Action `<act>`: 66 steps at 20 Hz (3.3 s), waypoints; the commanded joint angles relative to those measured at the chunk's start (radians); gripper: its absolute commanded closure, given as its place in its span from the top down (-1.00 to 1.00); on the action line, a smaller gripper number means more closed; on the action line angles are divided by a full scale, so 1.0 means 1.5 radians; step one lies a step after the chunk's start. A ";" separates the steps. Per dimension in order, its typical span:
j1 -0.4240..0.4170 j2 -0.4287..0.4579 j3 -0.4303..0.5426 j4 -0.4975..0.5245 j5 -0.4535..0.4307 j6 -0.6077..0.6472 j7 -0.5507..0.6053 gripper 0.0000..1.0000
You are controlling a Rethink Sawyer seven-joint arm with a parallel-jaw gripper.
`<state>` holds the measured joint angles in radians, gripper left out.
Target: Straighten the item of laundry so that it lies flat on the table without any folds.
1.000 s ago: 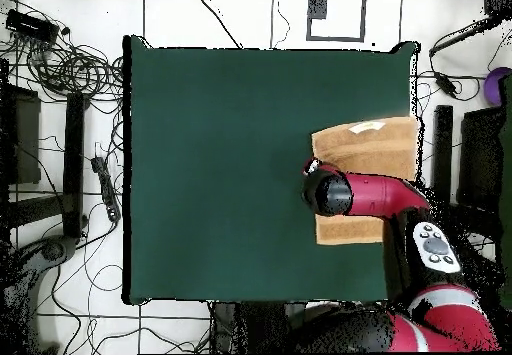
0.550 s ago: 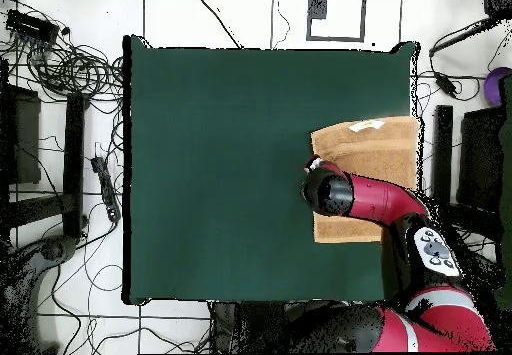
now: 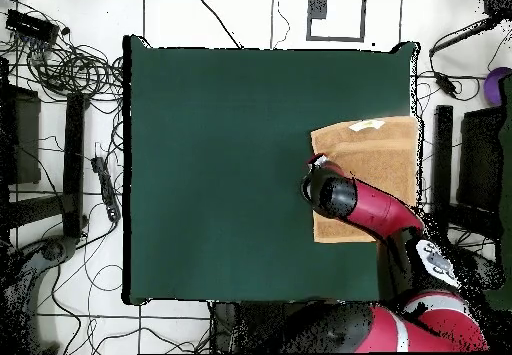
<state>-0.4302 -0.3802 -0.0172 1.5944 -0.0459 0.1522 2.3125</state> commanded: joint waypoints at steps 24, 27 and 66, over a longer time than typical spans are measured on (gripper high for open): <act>0.121 0.123 0.077 0.114 0.245 -0.118 0.113 -1.00; 0.114 0.113 0.085 0.121 0.226 -0.108 0.105 -1.00; 0.217 0.028 0.017 0.182 0.341 -0.029 0.171 -1.00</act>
<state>-0.2098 -0.3581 -0.1565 1.7345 0.4081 -0.0665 2.3519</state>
